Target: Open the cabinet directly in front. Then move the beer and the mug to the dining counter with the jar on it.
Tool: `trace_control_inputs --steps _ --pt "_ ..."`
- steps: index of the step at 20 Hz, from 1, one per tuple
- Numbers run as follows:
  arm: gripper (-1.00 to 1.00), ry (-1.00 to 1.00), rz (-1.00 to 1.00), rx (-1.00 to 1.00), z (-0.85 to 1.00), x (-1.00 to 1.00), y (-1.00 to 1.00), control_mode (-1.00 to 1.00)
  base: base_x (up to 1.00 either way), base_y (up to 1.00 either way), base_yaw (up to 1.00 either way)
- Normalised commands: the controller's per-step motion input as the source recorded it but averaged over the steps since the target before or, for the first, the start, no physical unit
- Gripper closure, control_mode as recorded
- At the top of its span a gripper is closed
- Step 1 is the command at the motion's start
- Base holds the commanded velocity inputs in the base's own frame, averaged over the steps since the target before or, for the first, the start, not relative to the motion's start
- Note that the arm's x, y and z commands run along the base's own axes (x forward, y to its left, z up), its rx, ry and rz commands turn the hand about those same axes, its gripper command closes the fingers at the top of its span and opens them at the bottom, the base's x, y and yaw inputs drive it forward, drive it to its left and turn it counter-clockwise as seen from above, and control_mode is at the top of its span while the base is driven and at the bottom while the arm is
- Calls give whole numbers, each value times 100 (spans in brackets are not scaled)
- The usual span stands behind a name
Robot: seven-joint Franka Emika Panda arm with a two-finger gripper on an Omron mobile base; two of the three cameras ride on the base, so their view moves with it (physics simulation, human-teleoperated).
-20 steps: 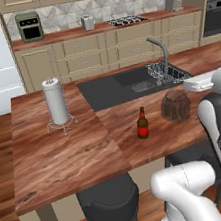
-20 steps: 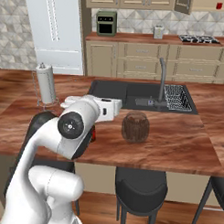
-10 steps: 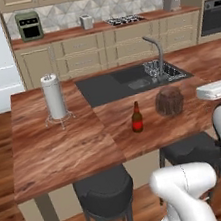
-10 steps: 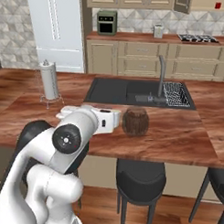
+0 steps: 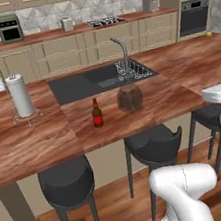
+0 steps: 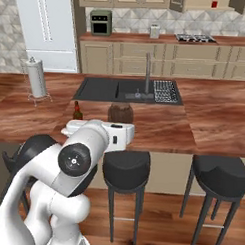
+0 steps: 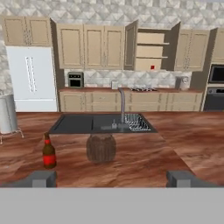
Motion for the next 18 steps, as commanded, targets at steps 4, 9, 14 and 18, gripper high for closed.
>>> trace_control_inputs --steps 4,9,14,18 --pt "-100 0 0 0 0 0 0 100 0 -49 -5" --pt "-100 0 0 0 0 0 0 100 3 -100 -5" --pt "-100 0 0 0 0 0 0 100 14 -100 0" --pt "-100 0 0 0 0 0 0 100 4 -100 0"
